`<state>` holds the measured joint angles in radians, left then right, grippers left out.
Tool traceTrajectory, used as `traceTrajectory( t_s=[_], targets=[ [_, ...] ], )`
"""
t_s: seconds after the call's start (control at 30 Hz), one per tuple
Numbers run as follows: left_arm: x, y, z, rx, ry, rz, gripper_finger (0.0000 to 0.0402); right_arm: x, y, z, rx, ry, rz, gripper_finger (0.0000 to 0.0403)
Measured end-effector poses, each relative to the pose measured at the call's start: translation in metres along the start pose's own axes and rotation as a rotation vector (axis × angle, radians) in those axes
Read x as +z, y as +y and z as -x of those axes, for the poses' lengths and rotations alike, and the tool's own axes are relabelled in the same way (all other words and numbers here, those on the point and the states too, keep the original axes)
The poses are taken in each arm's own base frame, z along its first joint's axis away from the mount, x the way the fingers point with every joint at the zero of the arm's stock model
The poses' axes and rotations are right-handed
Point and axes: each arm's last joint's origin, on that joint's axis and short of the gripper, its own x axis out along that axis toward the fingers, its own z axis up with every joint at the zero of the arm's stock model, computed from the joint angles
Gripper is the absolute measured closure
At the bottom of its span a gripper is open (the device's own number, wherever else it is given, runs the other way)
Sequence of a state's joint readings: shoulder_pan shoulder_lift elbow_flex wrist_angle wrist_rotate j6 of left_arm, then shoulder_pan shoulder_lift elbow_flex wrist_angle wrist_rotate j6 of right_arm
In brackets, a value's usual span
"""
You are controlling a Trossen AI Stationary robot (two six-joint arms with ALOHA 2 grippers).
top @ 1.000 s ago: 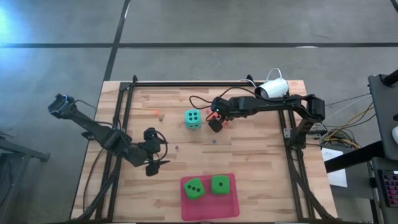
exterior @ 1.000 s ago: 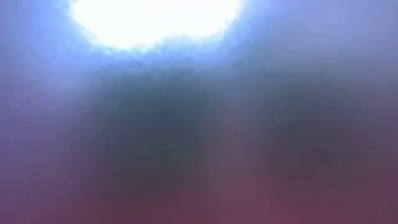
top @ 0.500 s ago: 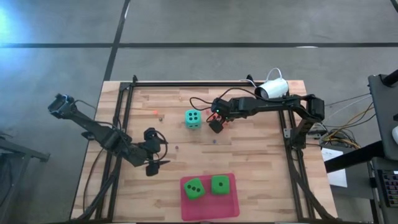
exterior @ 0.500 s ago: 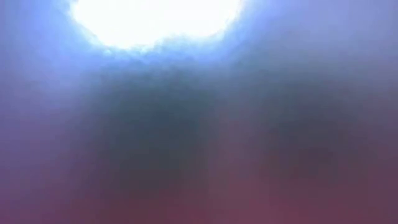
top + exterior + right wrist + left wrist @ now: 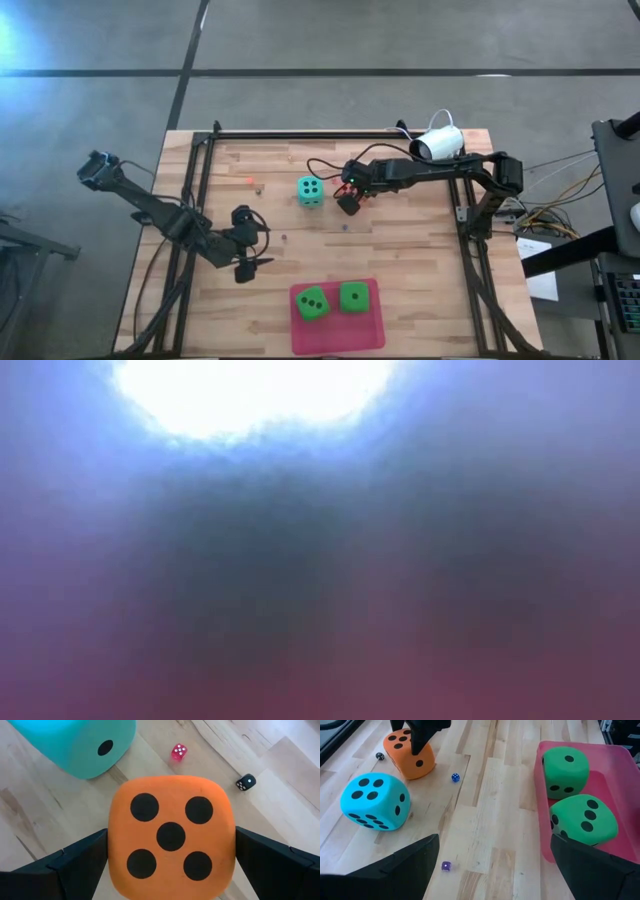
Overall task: Pick & Place Dice
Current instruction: Put the large orange dice into the pink bin
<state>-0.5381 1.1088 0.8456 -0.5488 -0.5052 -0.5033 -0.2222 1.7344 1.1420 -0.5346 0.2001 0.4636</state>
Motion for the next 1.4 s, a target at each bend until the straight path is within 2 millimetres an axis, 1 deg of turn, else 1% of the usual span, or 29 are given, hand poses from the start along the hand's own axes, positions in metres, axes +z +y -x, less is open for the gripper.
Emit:
traceTrajectory(
  t_s=[1.03,1.1,1.3,1.4],
  targets=[
    [0.0008,-0.0004,0.0,-0.004,-0.007,0.005,0.0016,-0.003,0.0002,-0.0029,0.017,0.003,0.004,0.0004],
    [0.0008,-0.0004,0.0,-0.004,-0.007,0.005,0.0019,-0.003,0.0003,-0.003,0.017,0.003,0.004,0.0011],
    [0.0008,-0.0004,0.0001,-0.005,-0.008,0.005,0.0018,-0.0031,0.0003,-0.0033,0.018,0.001,0.004,0.0052],
    [0.0008,-0.0004,0.0001,-0.005,-0.008,0.005,0.0016,-0.0031,0.0003,-0.0033,0.018,0.001,0.003,0.0061]
  ],
)
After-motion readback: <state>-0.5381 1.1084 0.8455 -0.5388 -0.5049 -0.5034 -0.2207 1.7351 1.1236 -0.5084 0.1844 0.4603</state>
